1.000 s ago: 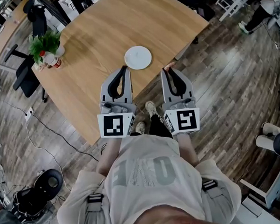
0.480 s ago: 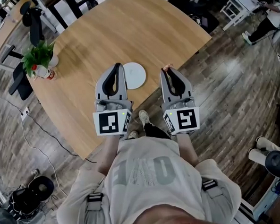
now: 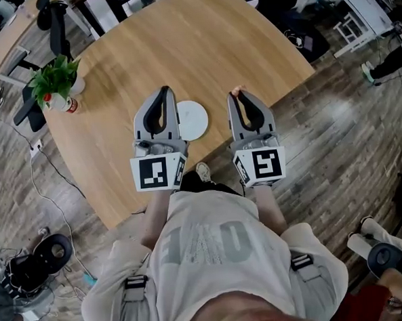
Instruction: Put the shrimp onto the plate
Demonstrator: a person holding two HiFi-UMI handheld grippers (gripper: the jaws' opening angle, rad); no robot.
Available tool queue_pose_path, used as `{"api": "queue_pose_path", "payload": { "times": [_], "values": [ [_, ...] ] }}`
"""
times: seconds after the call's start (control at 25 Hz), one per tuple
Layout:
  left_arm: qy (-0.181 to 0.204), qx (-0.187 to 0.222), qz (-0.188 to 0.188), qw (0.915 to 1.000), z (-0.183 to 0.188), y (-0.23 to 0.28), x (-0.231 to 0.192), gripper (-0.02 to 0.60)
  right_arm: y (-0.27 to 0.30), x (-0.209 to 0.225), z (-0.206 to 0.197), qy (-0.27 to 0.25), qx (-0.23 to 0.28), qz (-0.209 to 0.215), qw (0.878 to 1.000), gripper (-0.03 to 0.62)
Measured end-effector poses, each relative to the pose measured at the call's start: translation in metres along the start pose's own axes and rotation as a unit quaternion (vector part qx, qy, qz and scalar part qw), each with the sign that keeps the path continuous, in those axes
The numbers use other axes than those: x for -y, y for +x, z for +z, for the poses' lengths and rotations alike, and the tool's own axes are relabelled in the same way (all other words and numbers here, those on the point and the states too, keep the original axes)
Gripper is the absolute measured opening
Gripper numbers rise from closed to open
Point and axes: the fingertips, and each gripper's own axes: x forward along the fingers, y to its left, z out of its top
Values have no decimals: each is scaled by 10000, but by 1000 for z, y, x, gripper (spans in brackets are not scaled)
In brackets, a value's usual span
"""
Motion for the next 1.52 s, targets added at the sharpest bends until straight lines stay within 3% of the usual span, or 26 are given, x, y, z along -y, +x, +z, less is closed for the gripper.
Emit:
{"api": "queue_pose_path", "payload": {
  "times": [0.56, 0.84, 1.32, 1.52],
  "values": [
    [-57, -66, 263, 9996, 2, -14, -35, 9, 24, -38, -4, -195, -420, 297, 9985, 58],
    [-132, -69, 352, 9993, 3, -19, -53, 9, 46, -66, -12, -461, -804, 726, 9930, 58],
    [35, -274, 507, 9983, -34, -23, -74, 9, 79, -90, -86, -929, -1898, 1169, 9704, 58],
    [-113, -201, 414, 9989, -40, -22, -71, 9, 85, -102, -129, -999, -2349, 1437, 9561, 58]
  ]
}}
